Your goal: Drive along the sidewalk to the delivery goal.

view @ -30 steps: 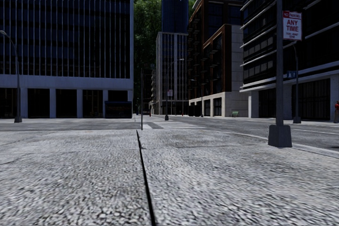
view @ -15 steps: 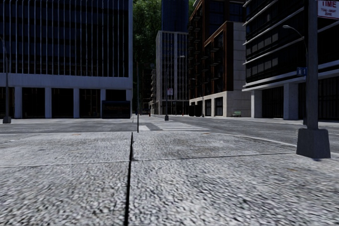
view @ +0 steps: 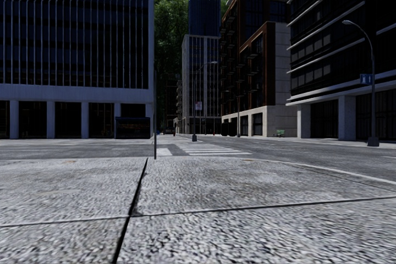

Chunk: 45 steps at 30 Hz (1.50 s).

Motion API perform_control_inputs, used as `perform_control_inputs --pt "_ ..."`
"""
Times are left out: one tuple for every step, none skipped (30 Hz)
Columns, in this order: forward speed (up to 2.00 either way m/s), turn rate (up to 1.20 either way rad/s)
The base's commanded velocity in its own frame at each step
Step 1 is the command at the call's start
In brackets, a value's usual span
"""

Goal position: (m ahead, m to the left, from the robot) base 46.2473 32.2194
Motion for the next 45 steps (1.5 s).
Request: perform_control_inputs --pt "2.00 0.00" --pt "2.00 0.00" --pt "2.00 0.00" --pt "2.00 0.00" --pt "2.00 0.00" --pt "2.00 0.00" --pt "2.00 0.00" --pt "2.00 0.00" --pt "2.00 0.00" --pt "2.00 0.00" --pt "2.00 0.00" --pt "2.00 0.00" --pt "2.00 0.00" --pt "2.00 0.00" --pt "2.00 0.00" --pt "2.00 0.00" --pt "2.00 0.00" --pt "2.00 0.00" --pt "2.00 0.00" --pt "2.00 0.00" --pt "2.00 0.00" --pt "2.00 0.00" --pt "2.00 0.00" --pt "2.00 0.00" --pt "2.00 0.00" --pt "2.00 0.00" --pt "2.00 0.00" --pt "2.00 0.00" --pt "2.00 0.00" --pt "2.00 0.00" --pt "2.00 0.00" --pt "2.00 0.00" --pt "2.00 0.00" --pt "2.00 0.00" --pt "2.00 0.00" --pt "2.00 0.00" --pt "2.00 0.00" --pt "2.00 0.00" --pt "2.00 0.00" --pt "2.00 0.00" --pt "2.00 0.00" --pt "2.00 0.00" --pt "2.00 0.00" --pt "2.00 0.00" --pt "2.00 0.00"
